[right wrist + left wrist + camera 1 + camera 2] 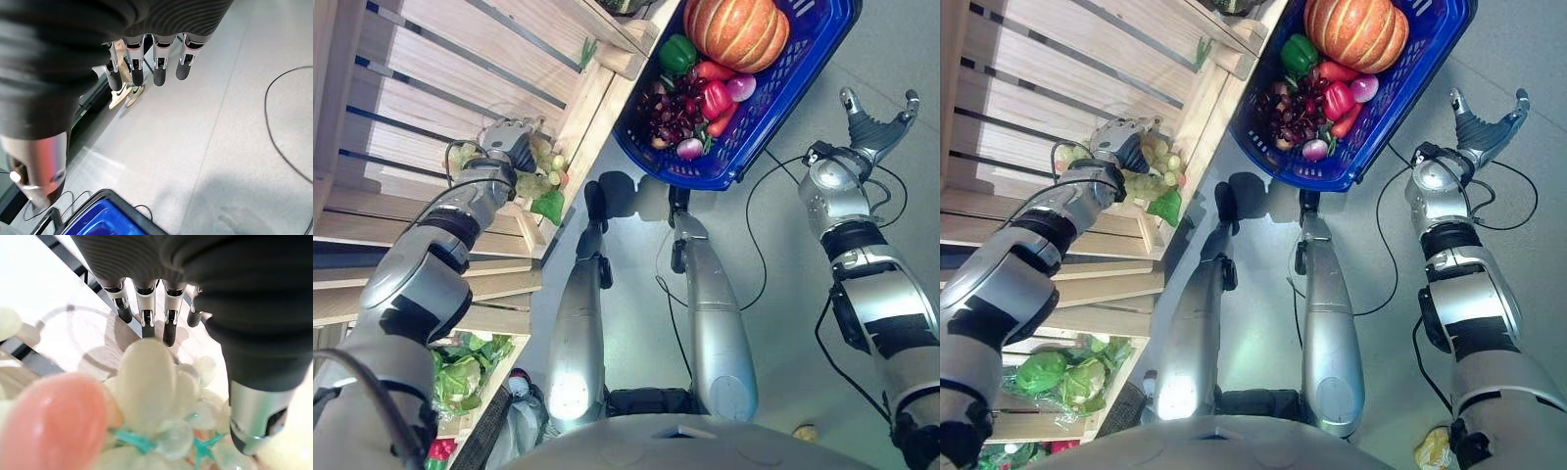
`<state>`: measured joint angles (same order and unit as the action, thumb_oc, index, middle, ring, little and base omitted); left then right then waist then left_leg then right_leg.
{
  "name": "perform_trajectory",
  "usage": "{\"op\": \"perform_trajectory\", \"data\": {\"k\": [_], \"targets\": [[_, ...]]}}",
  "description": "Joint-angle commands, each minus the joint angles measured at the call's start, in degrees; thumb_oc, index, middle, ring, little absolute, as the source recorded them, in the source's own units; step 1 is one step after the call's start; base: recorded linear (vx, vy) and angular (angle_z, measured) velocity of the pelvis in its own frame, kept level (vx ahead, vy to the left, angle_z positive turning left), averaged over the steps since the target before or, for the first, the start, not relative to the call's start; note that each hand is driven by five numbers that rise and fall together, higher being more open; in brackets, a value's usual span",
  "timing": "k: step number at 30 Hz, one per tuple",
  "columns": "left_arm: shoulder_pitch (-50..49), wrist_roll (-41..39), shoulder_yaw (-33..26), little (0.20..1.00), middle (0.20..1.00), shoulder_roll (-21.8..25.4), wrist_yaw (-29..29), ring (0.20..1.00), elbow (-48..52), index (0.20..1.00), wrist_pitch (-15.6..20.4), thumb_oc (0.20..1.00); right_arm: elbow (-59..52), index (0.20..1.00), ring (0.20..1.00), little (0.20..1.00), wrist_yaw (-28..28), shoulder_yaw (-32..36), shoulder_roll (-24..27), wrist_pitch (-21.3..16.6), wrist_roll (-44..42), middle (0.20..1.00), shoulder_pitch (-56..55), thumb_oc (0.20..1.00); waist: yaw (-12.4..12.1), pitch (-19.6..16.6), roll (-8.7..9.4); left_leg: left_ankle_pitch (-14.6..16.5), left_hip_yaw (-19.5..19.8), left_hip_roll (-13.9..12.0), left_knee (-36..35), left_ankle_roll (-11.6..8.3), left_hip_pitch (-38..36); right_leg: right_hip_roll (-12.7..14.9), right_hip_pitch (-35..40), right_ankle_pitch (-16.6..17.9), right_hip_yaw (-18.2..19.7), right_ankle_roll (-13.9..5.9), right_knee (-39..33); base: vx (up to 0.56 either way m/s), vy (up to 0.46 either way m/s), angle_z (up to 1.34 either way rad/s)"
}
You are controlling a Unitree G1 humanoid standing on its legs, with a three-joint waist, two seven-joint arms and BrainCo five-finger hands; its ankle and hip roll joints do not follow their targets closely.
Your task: Pick up fruits and vegetables into the basket
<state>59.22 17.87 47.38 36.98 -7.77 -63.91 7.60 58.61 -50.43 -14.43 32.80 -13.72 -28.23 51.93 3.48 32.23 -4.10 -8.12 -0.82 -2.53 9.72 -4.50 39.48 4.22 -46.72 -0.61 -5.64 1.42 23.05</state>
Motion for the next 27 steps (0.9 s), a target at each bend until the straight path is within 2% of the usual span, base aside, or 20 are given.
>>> {"op": "perform_trajectory", "data": {"k": [1,12,14,17,21,27], "targets": [[-9.3,-3.6,-1.8,1.0,1.0,-2.3,8.8,1.0,-4.7,1.0,0.4,1.0,0.4,1.0,1.0,1.0,0.2,1.4,1.5,-2.4,-1.8,1.0,-1.8,1.0,-0.3,-2.4,1.02,6.3,-1.6,2.5,6.3,1.25,2.3,-1.6,2.7,2.5,0.8,-6.1,-4.8,0.0,0.0,0.0],[-8.5,0.8,1.0,1.0,1.0,-1.8,13.4,1.0,-4.2,1.0,0.9,1.0,-0.1,1.0,1.0,1.0,0.4,0.6,1.9,-2.6,-1.8,1.0,-0.3,1.0,-0.2,-2.4,1.22,6.5,-1.5,2.5,6.6,1.25,2.9,-1.6,2.2,2.5,0.6,-6.19,-4.7,0.0,0.0,0.0],[-8.3,3.9,1.9,1.0,1.0,-1.6,12.1,1.0,-4.2,1.0,-0.4,1.0,-0.4,1.0,1.0,1.0,0.3,0.7,1.9,-2.4,-1.9,1.0,-0.5,1.0,-0.2,-2.4,1.28,6.6,-1.4,2.5,6.7,1.25,2.9,-1.6,2.2,2.5,0.6,-6.21,-4.6,0.0,0.0,0.0],[-8.0,4.6,2.6,1.0,1.0,-0.8,8.5,1.0,-3.7,1.0,-4.8,1.0,-0.1,1.0,1.0,1.0,0.2,0.4,1.8,-3.0,-2.1,1.0,-0.6,1.0,-0.3,-2.4,1.32,6.8,-1.3,2.6,6.9,1.29,2.8,-1.4,2.3,2.5,0.5,-6.31,-4.7,0.0,0.0,0.0],[-8.3,6.9,2.0,1.0,1.0,-0.3,2.0,1.0,-1.8,1.0,-6.4,1.0,-1.2,1.0,1.0,1.0,-0.6,0.5,1.8,-3.2,-2.6,1.0,-1.6,1.0,-0.7,-2.4,1.24,6.9,-1.0,2.7,7.1,1.24,2.9,-1.2,2.4,2.5,0.1,-6.34,-4.7,0.0,-0.046,0.02],[-10.4,11.6,1.0,1.0,1.0,-0.1,-1.9,1.0,1.5,1.0,-10.2,1.0,-2.4,1.0,1.0,1.0,-1.3,1.5,1.5,-3.5,-2.5,1.0,-3.2,1.0,-1.4,-2.4,0.91,6.6,-0.7,3.0,6.3,1.33,2.5,-0.8,3.0,2.6,-0.4,-6.38,-5.3,0.0,-0.016,0.03]]}}
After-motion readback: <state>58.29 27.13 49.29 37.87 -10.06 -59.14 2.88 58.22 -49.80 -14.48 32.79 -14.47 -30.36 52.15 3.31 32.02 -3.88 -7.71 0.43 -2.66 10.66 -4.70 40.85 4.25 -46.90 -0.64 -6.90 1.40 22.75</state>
